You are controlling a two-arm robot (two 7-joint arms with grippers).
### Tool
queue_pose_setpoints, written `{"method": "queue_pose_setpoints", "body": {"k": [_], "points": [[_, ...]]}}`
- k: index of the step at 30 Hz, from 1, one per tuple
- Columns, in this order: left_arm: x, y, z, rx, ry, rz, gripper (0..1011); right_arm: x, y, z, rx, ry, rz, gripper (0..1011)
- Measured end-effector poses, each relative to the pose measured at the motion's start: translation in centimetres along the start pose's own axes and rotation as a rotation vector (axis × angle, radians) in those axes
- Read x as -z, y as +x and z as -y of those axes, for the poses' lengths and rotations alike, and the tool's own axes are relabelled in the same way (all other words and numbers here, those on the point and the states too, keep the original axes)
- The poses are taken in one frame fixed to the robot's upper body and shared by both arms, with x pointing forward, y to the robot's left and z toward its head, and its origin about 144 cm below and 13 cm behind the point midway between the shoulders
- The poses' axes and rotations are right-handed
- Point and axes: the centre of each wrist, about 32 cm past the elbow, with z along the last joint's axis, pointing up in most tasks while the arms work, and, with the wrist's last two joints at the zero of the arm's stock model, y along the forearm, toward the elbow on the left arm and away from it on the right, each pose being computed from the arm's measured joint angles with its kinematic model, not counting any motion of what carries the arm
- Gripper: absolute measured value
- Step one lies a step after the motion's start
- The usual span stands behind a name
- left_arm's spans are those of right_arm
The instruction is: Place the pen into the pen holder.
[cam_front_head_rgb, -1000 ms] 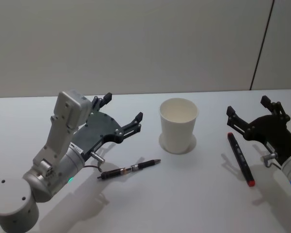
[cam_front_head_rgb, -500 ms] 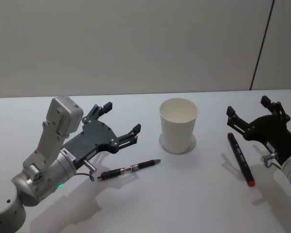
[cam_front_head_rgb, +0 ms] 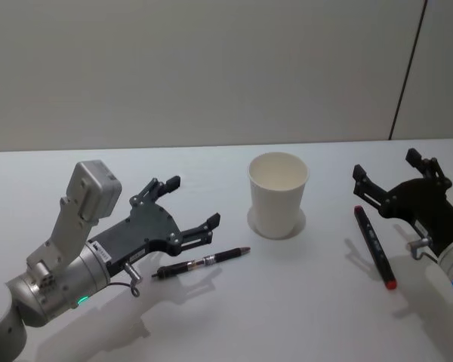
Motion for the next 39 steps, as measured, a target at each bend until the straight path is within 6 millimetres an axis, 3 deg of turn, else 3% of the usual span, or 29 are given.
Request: {"method": "queue_pose_setpoints", "body": {"k": [17, 39], "points": [[0.6, 1.1, -0.5, 0.114, 0.063, -0.025, 1001, 0.0, 0.0, 0.0, 0.0, 0.0, 0.0, 1001], [0.7, 2.8, 0.4, 0.234, 0.209, 0.007, 1001, 0.0, 0.0, 0.0, 0.0, 0.0, 0.0, 1001]]}}
